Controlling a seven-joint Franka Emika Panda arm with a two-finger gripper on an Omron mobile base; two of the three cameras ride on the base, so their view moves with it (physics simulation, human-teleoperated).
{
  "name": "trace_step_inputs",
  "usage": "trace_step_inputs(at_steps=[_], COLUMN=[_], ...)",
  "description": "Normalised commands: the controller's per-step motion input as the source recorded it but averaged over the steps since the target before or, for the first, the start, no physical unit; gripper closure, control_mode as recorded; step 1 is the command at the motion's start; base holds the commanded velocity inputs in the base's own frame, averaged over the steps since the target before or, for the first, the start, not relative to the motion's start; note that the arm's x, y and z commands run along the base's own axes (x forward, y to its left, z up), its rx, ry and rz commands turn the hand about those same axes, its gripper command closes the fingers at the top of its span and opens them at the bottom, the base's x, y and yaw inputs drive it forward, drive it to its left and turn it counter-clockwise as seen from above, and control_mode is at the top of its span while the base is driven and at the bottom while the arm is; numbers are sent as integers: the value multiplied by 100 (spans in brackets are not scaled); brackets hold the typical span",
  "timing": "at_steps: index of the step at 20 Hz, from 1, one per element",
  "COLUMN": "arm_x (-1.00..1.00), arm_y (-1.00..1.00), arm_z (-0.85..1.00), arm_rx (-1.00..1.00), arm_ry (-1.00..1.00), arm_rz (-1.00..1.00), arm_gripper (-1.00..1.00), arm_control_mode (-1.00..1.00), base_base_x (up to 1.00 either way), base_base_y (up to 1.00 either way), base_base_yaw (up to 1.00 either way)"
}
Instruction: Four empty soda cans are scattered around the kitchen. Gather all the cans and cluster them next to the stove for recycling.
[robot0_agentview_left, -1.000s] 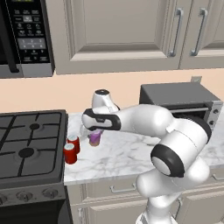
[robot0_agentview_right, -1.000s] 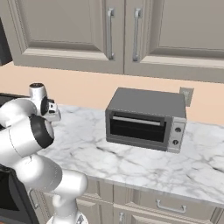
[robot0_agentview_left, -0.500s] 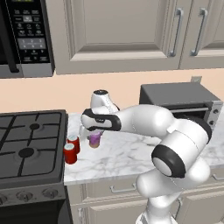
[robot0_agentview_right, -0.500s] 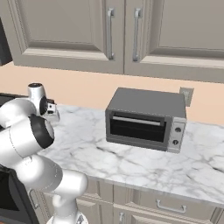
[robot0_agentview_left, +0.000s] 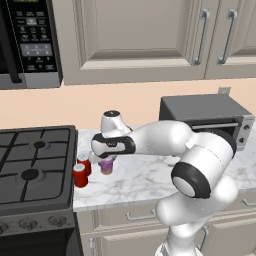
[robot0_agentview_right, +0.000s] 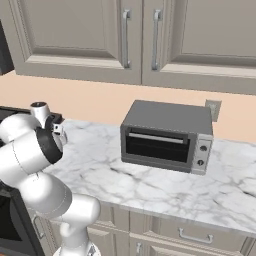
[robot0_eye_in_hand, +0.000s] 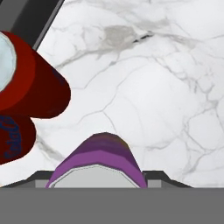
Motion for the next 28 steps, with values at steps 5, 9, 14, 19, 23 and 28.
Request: trace_step_inputs(at_steps=[5,9,14,19,23,28], arm_x=[0,0,2,14,0,0], arm_y=[12,0,0,0,0,0], arm_z=[0,0,0,0,0,-3], arm_rx=[0,0,0,0,0,0], arm_ry=[-1,0,0,-1,0,0], arm_rz=[0,0,0,0,0,0], arm_gripper=[100,100,100,100,100,100], arm_control_mode=[-100,-100,-100,-100,-100,-100], base_base_x=[0,0,0,0,0,0], base_base_y=[0,0,0,0,0,0], base_base_yaw=[0,0,0,0,0,0])
